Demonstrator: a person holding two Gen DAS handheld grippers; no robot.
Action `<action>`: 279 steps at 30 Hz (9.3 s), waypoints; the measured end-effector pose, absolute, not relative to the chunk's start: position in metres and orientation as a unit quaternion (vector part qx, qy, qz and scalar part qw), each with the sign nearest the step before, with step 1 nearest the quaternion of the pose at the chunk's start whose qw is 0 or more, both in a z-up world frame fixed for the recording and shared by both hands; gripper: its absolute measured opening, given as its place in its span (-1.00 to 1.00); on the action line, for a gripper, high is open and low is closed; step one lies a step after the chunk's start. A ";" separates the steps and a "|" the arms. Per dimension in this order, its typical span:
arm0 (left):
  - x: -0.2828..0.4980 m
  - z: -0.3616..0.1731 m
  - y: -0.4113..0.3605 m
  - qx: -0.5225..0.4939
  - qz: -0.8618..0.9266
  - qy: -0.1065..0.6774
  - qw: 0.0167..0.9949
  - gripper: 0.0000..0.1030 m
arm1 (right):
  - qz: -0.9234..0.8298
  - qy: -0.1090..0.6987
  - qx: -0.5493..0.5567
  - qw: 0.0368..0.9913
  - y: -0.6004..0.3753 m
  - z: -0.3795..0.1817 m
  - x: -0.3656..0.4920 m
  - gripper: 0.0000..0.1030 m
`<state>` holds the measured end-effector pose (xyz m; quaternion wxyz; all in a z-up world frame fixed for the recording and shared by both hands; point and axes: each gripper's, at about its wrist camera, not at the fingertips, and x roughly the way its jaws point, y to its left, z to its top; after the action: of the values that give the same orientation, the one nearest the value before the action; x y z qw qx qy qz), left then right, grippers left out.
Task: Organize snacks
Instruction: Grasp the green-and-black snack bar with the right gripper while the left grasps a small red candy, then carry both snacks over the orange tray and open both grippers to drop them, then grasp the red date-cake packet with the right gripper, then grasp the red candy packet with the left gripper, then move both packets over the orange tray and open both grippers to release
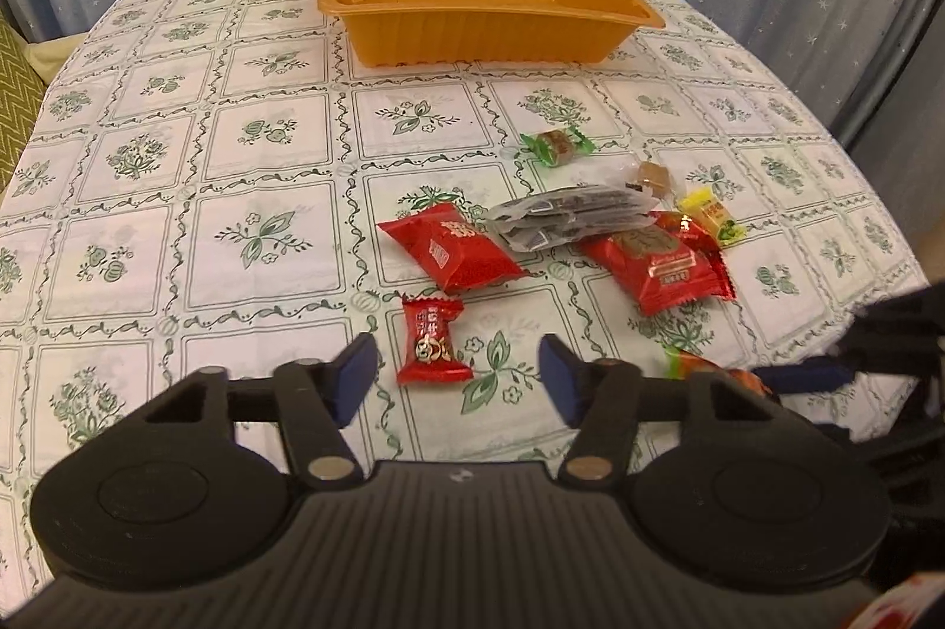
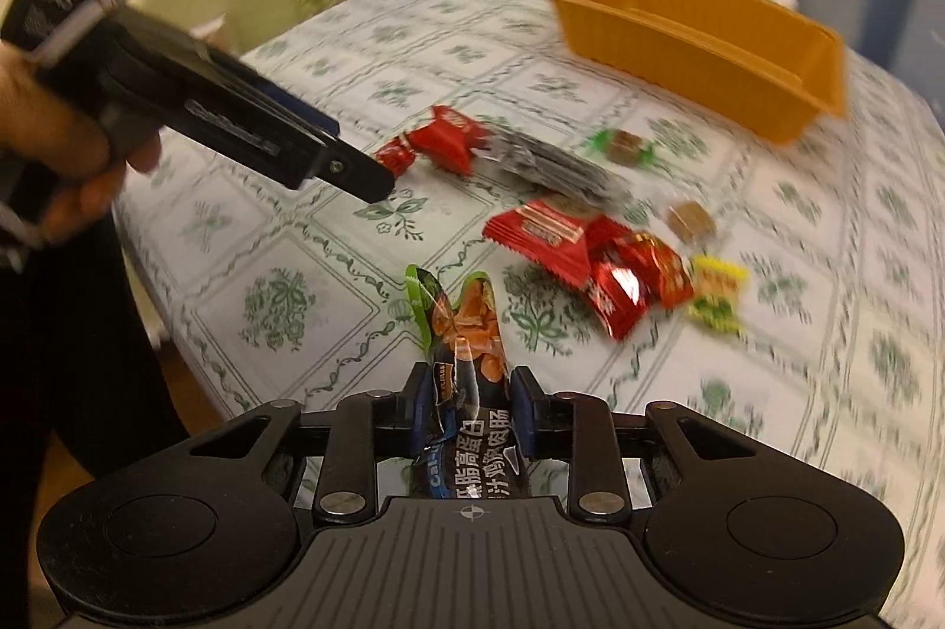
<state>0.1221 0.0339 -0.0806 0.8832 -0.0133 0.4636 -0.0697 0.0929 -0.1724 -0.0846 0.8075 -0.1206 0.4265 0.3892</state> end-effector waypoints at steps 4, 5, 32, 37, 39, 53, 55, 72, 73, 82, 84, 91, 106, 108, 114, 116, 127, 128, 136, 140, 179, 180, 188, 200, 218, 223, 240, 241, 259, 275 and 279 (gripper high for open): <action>0.127 -0.087 0.029 0.003 -0.054 0.460 0.886 -0.23 | 0.359 0.436 -0.083 0.821 -0.184 -0.083 0.087 -0.44; 0.128 -0.088 0.029 0.006 -0.051 0.459 0.887 -0.26 | 0.351 0.437 -0.072 0.825 -0.187 -0.083 0.087 -0.44; 0.139 -0.038 0.026 -0.017 -0.044 0.426 0.903 -0.72 | 0.223 0.387 0.046 0.893 -0.233 -0.024 0.129 -0.45; 0.163 -0.016 0.017 -0.006 -0.060 0.410 0.910 -0.72 | 0.216 0.358 0.048 0.907 -0.227 -0.003 0.159 -0.45; 0.173 -0.010 0.014 -0.002 -0.065 0.405 0.912 -0.72 | 0.216 0.348 0.046 0.911 -0.223 0.004 0.171 -0.44; 0.264 0.019 0.020 -0.018 -0.070 0.388 0.919 -0.72 | 0.215 0.337 0.069 0.914 -0.200 0.027 0.279 -0.44; 0.279 0.023 0.025 -0.023 -0.067 0.383 0.921 -0.72 | 0.212 0.342 0.073 0.912 -0.196 0.025 0.296 -0.44; 0.362 -0.004 0.048 -0.064 -0.052 0.401 0.912 -0.72 | 0.193 0.384 0.121 0.895 -0.167 -0.005 0.395 -0.44; 0.364 -0.006 0.048 -0.067 -0.053 0.402 0.912 -0.72 | 0.192 0.386 0.121 0.894 -0.166 -0.007 0.396 -0.44; 0.364 -0.022 0.058 -0.084 -0.043 0.401 0.911 -0.29 | 0.187 0.395 0.116 0.892 -0.161 -0.020 0.402 -0.44; 0.360 -0.022 0.061 -0.086 -0.042 0.400 0.911 -0.29 | 0.186 0.397 0.116 0.891 -0.161 -0.021 0.402 -0.44; 0.345 -0.018 0.063 -0.086 -0.045 0.394 0.914 -0.24 | 0.184 0.394 0.116 0.893 -0.159 -0.023 0.404 -0.44; 0.267 -0.008 0.061 -0.095 -0.027 0.381 0.919 0.05 | 0.166 0.369 0.131 0.905 -0.200 0.000 0.349 0.31; 0.251 -0.005 0.058 -0.097 -0.024 0.380 0.920 0.12 | 0.160 0.368 0.126 0.907 -0.207 0.003 0.328 0.31; 0.202 0.004 0.046 -0.092 -0.006 0.379 0.921 0.29 | 0.139 0.380 0.109 0.908 -0.221 0.006 0.264 0.31; 0.185 0.006 0.046 -0.103 -0.002 0.379 0.920 0.33 | 0.133 0.378 0.107 0.910 -0.225 0.009 0.244 0.31; 0.101 0.006 0.040 -0.114 0.021 0.381 0.917 0.45 | 0.122 0.379 0.104 0.911 -0.236 0.009 0.140 0.31; 0.093 0.004 0.040 -0.114 0.023 0.382 0.917 0.46 | 0.121 0.380 0.104 0.911 -0.236 0.007 0.132 0.31; 0.060 -0.008 0.037 -0.112 0.029 0.395 0.912 0.48 | 0.116 0.399 0.105 0.903 -0.242 -0.008 0.091 0.31; 0.054 -0.012 0.035 -0.109 0.029 0.398 0.910 0.48 | 0.117 0.406 0.105 0.900 -0.241 -0.013 0.084 0.31; 0.110 -0.059 0.068 -0.110 0.049 0.427 0.896 0.48 | 0.217 0.451 0.032 0.865 -0.135 -0.078 0.159 -0.46; 0.111 -0.060 0.068 -0.112 0.048 0.428 0.895 0.48 | 0.219 0.454 0.029 0.863 -0.135 -0.079 0.156 -0.46; 0.115 -0.064 0.065 -0.116 0.039 0.431 0.894 0.48 | 0.218 0.455 0.003 0.864 -0.130 -0.086 0.148 -0.45; 0.122 -0.072 0.060 -0.110 0.027 0.433 0.894 0.48 | 0.205 0.409 -0.001 0.889 -0.140 -0.074 0.138 -0.47; 0.166 -0.097 0.036 -0.084 -0.006 0.444 0.892 -0.35 | 0.179 0.415 0.042 0.891 -0.172 -0.073 0.148 -0.47; 0.164 -0.097 0.034 -0.067 -0.010 0.447 0.892 -0.42 | 0.178 0.416 0.045 0.891 -0.172 -0.074 0.149 -0.47; 0.136 -0.088 0.036 -0.062 -0.006 0.456 0.888 -0.51 | 0.181 0.405 0.049 0.895 -0.169 -0.059 0.137 -0.48; 0.136 -0.089 0.036 -0.059 -0.005 0.457 0.888 -0.51 | 0.181 0.405 0.049 0.895 -0.169 -0.059 0.136 -0.47; 0.127 -0.067 0.030 -0.060 -0.009 0.441 0.895 -0.52 | 0.181 0.393 0.057 0.900 -0.173 -0.048 0.132 -0.47; 0.116 -0.035 0.018 -0.063 -0.022 0.419 0.906 -0.52 | 0.190 0.375 0.062 0.905 -0.172 -0.027 0.124 -0.47; 0.120 -0.033 0.018 -0.064 -0.025 0.417 0.906 -0.52 | 0.191 0.376 0.062 0.905 -0.172 -0.027 0.128 -0.47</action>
<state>0.1198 0.0175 -0.0327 0.9063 -0.0636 0.4171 -0.0248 0.1277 -0.1717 -0.0267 0.9047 0.0620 0.3757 0.1914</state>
